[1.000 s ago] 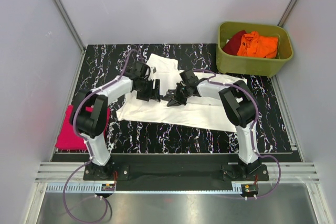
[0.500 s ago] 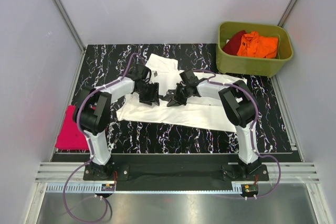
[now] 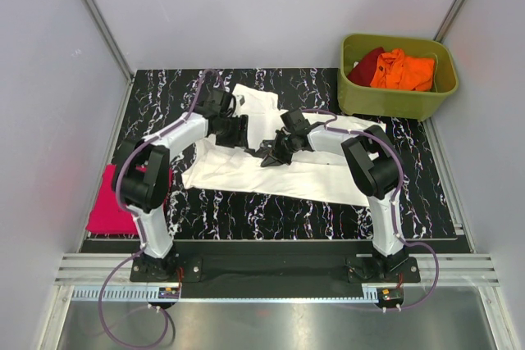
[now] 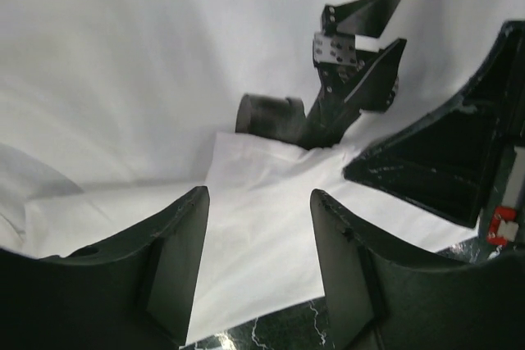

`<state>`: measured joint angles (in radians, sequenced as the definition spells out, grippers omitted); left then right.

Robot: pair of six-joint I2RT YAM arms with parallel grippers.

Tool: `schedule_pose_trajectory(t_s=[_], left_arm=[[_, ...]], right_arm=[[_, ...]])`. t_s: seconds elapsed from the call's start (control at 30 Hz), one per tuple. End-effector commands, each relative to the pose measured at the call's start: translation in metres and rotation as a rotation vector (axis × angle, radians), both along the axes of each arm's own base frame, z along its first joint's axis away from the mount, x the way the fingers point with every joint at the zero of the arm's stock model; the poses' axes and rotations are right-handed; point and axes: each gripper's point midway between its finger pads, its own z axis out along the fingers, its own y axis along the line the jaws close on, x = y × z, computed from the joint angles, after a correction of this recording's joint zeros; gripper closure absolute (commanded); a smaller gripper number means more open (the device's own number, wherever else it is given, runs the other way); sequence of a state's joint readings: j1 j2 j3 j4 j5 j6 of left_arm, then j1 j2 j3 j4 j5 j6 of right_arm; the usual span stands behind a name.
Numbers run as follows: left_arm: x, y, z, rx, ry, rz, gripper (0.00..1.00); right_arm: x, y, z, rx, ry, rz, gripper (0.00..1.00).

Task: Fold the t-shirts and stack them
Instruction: Fold the tshirt

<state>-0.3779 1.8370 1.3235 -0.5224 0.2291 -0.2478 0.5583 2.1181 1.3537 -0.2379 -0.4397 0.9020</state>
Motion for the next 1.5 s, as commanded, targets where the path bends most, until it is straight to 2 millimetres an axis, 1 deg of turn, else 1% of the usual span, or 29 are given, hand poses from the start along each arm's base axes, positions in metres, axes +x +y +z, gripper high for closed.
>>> schedule_pose_trajectory(t_s=[0.0,0.17,0.3,0.37,0.5,0.53,0.6,0.63,0.67,0.73,0.77,0.87,1.03,1.13,1.23,1.33,1.47], left_arm=[[0.022,0.004,-0.006,0.055,-0.027,-0.014,0.44],[0.03,0.004,-0.019,0.077,-0.011,-0.013,0.46],[0.03,0.004,-0.033,0.086,0.016,-0.018,0.48],[0.027,0.002,-0.036,0.074,0.027,-0.022,0.51],[0.021,-0.007,-0.033,0.015,0.039,-0.029,0.57],[0.019,-0.007,-0.033,0.008,0.044,-0.021,0.62],[0.018,-0.008,-0.031,-0.003,0.039,-0.014,0.67],[0.018,-0.008,-0.025,-0.012,0.026,-0.006,0.71],[0.015,-0.008,-0.026,-0.014,0.029,-0.003,0.74],[0.016,-0.007,-0.021,-0.021,0.012,0.009,0.78],[0.015,-0.007,-0.016,-0.026,0.0,0.012,0.86],[0.015,-0.005,-0.005,-0.034,-0.029,0.026,1.0],[0.006,-0.002,0.017,-0.059,-0.073,0.054,1.0],[-0.005,-0.003,0.032,-0.086,-0.095,0.06,1.0],[-0.02,-0.011,0.031,-0.114,-0.07,0.035,1.0],[-0.032,-0.023,0.032,-0.147,-0.056,0.009,1.0],[-0.055,-0.042,0.023,-0.173,-0.013,-0.032,1.0]], right_arm=[[-0.005,0.003,0.0,0.004,0.014,0.021,1.0],[-0.004,0.004,-0.001,0.007,0.014,0.023,1.0],[-0.005,0.004,-0.002,0.007,0.019,0.026,1.0],[-0.005,0.003,-0.004,0.003,0.022,0.023,1.0],[-0.005,0.003,-0.006,0.003,0.025,0.021,1.0],[-0.005,0.003,-0.006,0.003,0.028,0.019,1.0],[-0.003,0.004,-0.006,0.002,0.027,0.016,1.0],[-0.003,0.004,-0.006,0.002,0.028,0.015,1.0],[-0.002,0.005,-0.005,0.003,0.025,0.015,1.0],[-0.001,0.004,-0.007,-0.001,0.03,0.011,1.0],[-0.001,0.004,-0.008,-0.004,0.035,0.009,1.0],[0.0,0.003,-0.01,-0.007,0.043,0.001,1.0],[0.001,-0.001,-0.011,-0.01,0.056,-0.021,1.0],[0.001,-0.003,-0.011,-0.009,0.063,-0.028,1.0],[0.0,-0.003,-0.011,-0.006,0.063,-0.031,1.0],[0.0,-0.004,-0.012,-0.005,0.069,-0.038,1.0],[0.0,-0.009,-0.015,-0.019,0.08,-0.052,1.0]])
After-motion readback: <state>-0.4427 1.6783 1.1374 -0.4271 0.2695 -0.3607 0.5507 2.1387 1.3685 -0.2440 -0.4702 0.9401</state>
